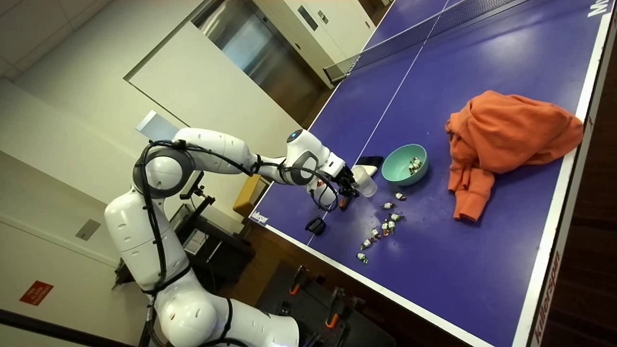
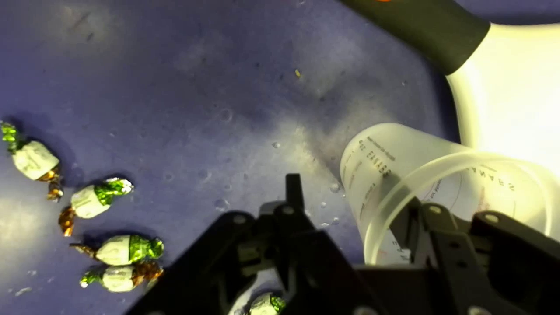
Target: Move the cup backwards, empty the bowl then sweep the table.
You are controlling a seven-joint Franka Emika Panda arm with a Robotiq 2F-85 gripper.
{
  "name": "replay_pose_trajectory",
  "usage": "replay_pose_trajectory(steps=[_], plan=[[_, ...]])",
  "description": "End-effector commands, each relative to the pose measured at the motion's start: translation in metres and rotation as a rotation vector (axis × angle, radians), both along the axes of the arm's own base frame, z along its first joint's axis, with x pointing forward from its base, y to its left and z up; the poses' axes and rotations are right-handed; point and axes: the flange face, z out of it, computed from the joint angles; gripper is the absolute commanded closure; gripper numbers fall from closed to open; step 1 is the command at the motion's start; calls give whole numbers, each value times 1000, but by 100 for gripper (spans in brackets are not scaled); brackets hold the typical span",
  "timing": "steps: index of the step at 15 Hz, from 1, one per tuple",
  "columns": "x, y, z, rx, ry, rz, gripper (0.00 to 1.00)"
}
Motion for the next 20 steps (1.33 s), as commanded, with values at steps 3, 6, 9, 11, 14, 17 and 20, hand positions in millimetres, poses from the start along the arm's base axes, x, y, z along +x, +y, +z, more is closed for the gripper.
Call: replay_pose_trajectory(steps=[3, 6, 9, 11, 14, 17, 20], plan=[[9, 5, 0, 16, 0, 6, 95], [11, 5, 3, 14, -5, 4, 100], [12, 8, 25, 18, -42, -2, 99], [22, 11, 44, 19, -85, 5, 99], [53, 12, 73, 2, -168, -18, 99], [90, 11, 88, -21, -249, -45, 99], [133, 9, 85, -89, -317, -79, 99]])
